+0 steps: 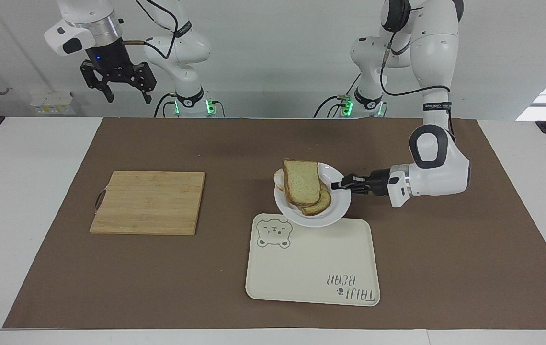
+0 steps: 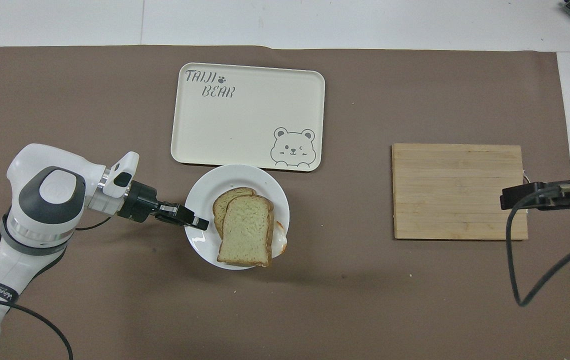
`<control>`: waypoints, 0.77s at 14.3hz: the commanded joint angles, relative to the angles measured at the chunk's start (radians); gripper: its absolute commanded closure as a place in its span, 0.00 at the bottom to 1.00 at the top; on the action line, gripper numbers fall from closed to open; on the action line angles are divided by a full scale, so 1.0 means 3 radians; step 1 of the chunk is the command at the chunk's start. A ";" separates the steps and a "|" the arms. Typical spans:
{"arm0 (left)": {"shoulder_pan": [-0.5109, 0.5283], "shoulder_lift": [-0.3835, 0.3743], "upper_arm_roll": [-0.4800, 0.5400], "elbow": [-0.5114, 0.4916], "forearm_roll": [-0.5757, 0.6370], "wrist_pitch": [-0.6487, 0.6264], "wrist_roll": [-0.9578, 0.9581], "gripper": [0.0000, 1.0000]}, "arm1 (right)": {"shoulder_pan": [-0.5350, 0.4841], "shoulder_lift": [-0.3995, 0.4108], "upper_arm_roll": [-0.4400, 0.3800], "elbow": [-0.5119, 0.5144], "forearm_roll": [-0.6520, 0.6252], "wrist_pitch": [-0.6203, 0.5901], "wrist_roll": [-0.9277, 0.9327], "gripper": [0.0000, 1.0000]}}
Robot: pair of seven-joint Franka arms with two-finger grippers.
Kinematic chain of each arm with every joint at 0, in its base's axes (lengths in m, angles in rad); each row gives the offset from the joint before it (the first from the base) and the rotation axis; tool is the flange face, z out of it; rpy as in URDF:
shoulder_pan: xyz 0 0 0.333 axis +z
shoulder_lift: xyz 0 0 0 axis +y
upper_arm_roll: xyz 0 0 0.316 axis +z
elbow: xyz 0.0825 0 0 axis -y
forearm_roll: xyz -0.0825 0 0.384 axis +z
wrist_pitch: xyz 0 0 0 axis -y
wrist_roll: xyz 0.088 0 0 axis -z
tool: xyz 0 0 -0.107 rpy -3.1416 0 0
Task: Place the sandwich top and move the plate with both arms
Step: 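Slide the white plate onto the bear tray with the left gripper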
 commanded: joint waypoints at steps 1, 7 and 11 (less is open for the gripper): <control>-0.0062 0.0394 -0.0004 0.0528 -0.0093 0.0041 -0.0124 1.00 | -0.0142 0.0380 0.0001 0.0575 -0.0018 -0.0279 -0.0225 0.00; -0.0062 0.1043 -0.0004 0.1485 -0.0001 0.0087 -0.0446 1.00 | -0.0117 0.0264 0.0006 0.0383 0.0013 -0.0188 -0.0251 0.00; -0.0118 0.1188 0.0006 0.1634 0.0111 0.0306 -0.0451 1.00 | -0.0122 0.0264 0.0006 0.0378 0.0013 -0.0188 -0.0251 0.00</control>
